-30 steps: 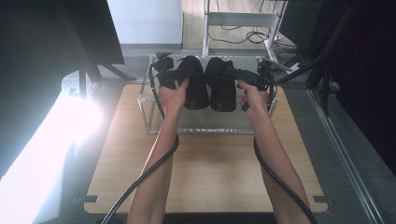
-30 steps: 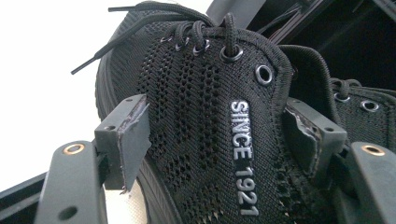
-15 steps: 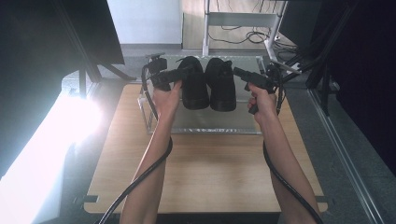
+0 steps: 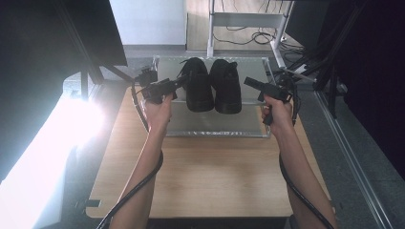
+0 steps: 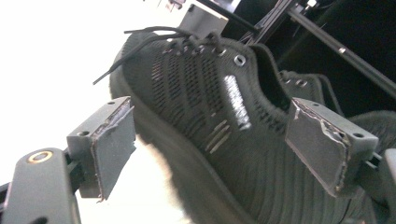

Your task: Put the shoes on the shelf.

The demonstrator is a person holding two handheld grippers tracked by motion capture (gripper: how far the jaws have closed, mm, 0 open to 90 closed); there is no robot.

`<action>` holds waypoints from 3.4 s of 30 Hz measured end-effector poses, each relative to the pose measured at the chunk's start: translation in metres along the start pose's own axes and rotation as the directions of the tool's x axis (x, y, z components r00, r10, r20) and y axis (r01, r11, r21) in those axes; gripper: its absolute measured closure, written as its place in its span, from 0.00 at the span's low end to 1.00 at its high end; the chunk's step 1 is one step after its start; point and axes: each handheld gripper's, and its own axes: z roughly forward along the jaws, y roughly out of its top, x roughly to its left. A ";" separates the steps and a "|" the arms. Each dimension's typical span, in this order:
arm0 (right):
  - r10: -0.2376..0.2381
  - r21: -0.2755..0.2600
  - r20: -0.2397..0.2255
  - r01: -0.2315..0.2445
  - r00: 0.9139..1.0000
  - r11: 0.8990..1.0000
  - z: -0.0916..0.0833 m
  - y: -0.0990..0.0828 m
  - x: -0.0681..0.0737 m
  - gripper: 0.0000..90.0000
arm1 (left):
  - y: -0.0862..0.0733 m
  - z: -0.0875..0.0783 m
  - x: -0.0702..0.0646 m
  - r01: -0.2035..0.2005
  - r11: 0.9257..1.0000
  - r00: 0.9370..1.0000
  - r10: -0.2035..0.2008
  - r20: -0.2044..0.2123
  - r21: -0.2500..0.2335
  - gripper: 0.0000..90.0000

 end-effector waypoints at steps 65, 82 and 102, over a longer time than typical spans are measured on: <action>-0.498 0.333 -0.012 0.473 0.867 0.816 -0.059 -0.144 0.006 0.00 | -0.152 -0.060 -0.003 -0.337 0.915 0.941 0.336 0.047 0.223 0.00; -0.519 0.376 0.000 0.481 0.855 0.792 -0.063 -0.187 -0.008 0.00 | -0.200 -0.067 0.008 -0.375 0.887 0.926 0.374 0.058 0.270 0.00; -0.630 0.501 0.005 0.544 0.776 0.673 -0.058 -0.233 -0.022 0.00 | -0.253 -0.044 0.014 -0.444 0.763 0.872 0.489 0.030 0.470 0.00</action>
